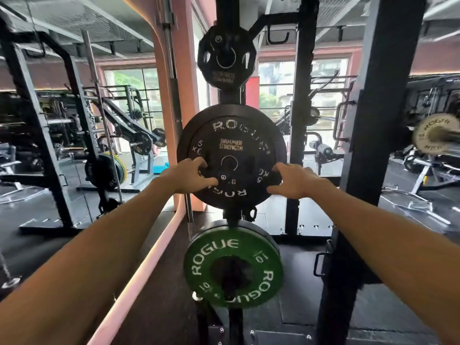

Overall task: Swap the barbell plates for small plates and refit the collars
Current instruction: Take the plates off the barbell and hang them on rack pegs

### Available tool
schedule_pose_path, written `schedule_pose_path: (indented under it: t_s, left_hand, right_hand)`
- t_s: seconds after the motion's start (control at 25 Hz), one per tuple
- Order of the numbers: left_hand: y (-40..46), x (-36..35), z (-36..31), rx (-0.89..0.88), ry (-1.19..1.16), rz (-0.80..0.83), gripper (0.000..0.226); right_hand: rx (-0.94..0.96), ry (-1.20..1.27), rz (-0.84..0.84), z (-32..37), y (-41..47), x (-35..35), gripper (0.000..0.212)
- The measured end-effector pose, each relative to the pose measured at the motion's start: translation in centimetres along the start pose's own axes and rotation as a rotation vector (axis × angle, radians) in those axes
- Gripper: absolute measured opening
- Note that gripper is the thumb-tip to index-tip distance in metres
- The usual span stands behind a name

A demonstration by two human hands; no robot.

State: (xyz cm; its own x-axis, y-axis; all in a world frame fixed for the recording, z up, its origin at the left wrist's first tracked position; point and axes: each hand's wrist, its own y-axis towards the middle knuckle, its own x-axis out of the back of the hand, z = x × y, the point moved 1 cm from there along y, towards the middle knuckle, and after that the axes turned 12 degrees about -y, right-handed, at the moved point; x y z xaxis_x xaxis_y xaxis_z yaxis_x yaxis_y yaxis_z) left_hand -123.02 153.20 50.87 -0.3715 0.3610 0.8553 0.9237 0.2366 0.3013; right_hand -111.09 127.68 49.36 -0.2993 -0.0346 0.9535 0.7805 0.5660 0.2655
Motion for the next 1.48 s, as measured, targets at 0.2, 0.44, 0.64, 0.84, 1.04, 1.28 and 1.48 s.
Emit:
schedule_pose_path:
  t_s: [0.2,0.44,0.64,0.84,1.04,1.28,1.48]
  left_hand:
    - [-6.3,1.1,-3.9,0.016,-0.008,0.010,0.071]
    - [-14.7,0.0,-9.1,0.008,-0.044,-0.013,0.068]
    - [-20.4,-1.1,-15.3,0.001,-0.066,-0.002,0.073]
    - [-23.0,-1.9,-23.2,-0.052,-0.078,0.027,0.072]
    - [-23.0,-4.9,-31.7,-0.128,-0.070,0.022,0.076]
    - [-19.8,-11.1,-42.8,-0.176,-0.070,0.051,0.073]
    - [-15.8,-17.3,-52.3,-0.191,-0.128,0.027,0.073]
  right_hand:
    - [0.029,0.028,-0.024,-0.3,-4.9,2.6,0.076]
    - [0.014,0.039,-0.009,-2.7,-14.7,4.5,0.077]
    - [-0.040,0.046,0.076,-7.2,-24.0,5.8,0.083]
    - [-0.128,0.031,0.069,-13.5,-31.5,8.9,0.085]
    - [-0.218,0.020,0.086,-21.6,-36.2,9.3,0.083]
    - [-0.295,0.017,0.133,-34.3,-39.9,9.0,0.082]
    - [-0.286,0.039,0.159,-46.5,-40.9,8.1,0.087]
